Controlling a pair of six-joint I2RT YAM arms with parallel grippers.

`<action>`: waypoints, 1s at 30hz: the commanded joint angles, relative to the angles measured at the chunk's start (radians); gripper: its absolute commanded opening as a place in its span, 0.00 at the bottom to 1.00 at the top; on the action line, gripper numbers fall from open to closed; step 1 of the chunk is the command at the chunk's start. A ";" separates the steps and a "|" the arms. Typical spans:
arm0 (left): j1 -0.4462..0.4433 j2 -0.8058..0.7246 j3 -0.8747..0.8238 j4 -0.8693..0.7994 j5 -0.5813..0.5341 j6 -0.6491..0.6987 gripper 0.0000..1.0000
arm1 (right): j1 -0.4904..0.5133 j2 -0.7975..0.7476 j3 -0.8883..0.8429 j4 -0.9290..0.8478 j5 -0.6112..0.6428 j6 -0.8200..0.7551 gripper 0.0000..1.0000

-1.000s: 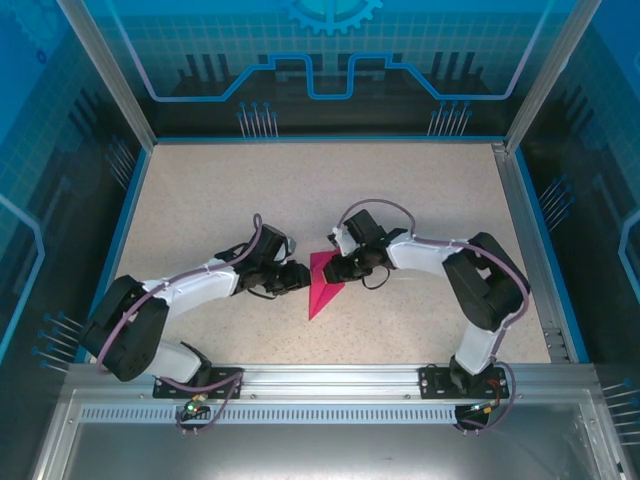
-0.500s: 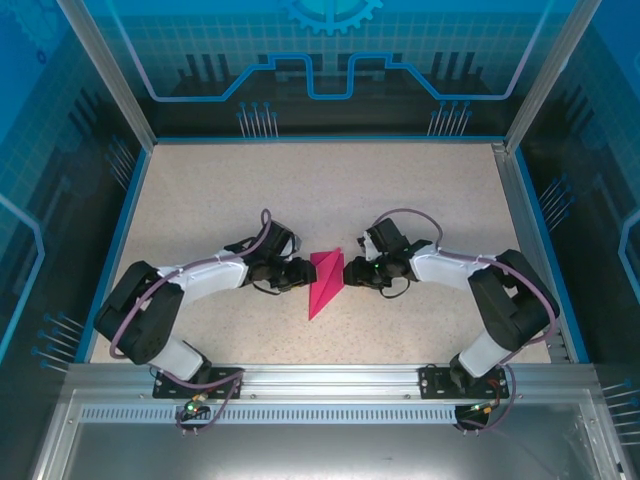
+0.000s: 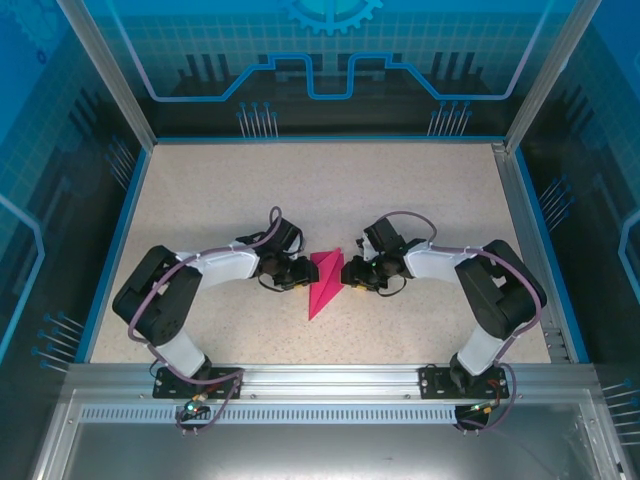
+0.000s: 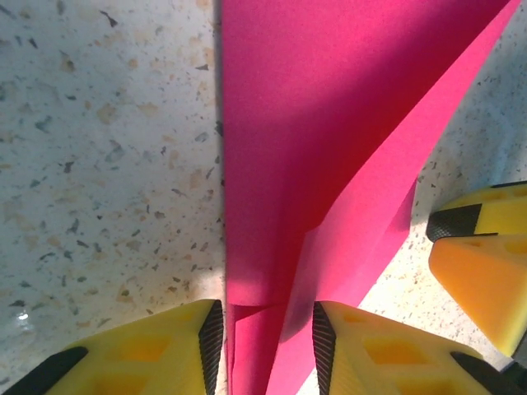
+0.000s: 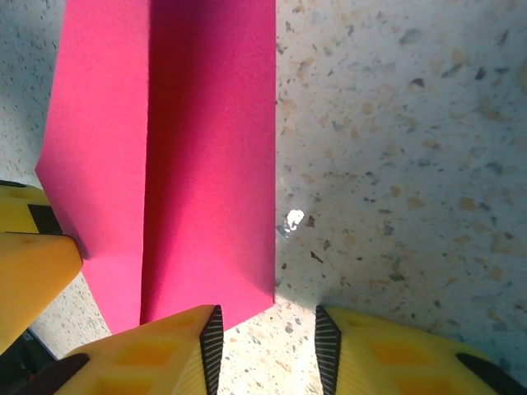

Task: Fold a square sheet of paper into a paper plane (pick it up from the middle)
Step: Turn over the paper at the center of the table.

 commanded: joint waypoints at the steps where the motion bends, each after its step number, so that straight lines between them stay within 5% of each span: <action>1: -0.002 0.020 0.029 -0.045 -0.024 0.027 0.37 | 0.012 0.029 -0.006 0.084 -0.060 0.021 0.34; 30: -0.023 0.100 0.035 -0.036 -0.021 0.031 0.28 | 0.046 0.087 0.052 0.078 -0.034 0.128 0.34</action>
